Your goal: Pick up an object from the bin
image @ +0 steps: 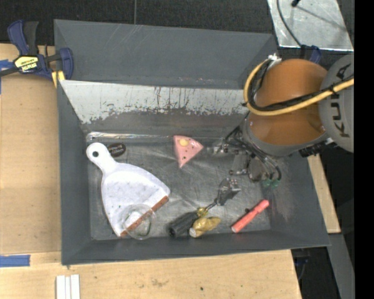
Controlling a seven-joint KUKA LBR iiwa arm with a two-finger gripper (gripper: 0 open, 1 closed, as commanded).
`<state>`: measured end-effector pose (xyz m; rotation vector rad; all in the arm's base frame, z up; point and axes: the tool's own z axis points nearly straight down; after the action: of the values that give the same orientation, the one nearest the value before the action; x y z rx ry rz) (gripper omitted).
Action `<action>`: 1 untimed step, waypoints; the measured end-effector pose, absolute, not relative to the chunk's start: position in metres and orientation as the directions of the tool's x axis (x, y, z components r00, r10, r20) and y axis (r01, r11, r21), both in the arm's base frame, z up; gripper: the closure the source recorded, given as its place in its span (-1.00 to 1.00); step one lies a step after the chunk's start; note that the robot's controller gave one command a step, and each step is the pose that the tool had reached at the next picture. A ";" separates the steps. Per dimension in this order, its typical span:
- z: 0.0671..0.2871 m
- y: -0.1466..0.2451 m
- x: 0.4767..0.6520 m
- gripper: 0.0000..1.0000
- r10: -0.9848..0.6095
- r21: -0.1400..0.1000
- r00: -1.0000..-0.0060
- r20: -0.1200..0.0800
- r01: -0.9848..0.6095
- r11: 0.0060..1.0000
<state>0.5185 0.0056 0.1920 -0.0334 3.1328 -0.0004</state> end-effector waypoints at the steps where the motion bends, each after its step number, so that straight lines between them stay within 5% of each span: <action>1: 0.133 0.011 0.522 -1.00 0.019 0.000 -1.000 -0.008 0.019 1.000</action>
Offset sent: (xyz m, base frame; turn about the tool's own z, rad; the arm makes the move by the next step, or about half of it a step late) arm -0.0019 -0.0238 -0.1220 0.0083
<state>0.5219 0.0113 0.1325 0.0294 3.1338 0.0005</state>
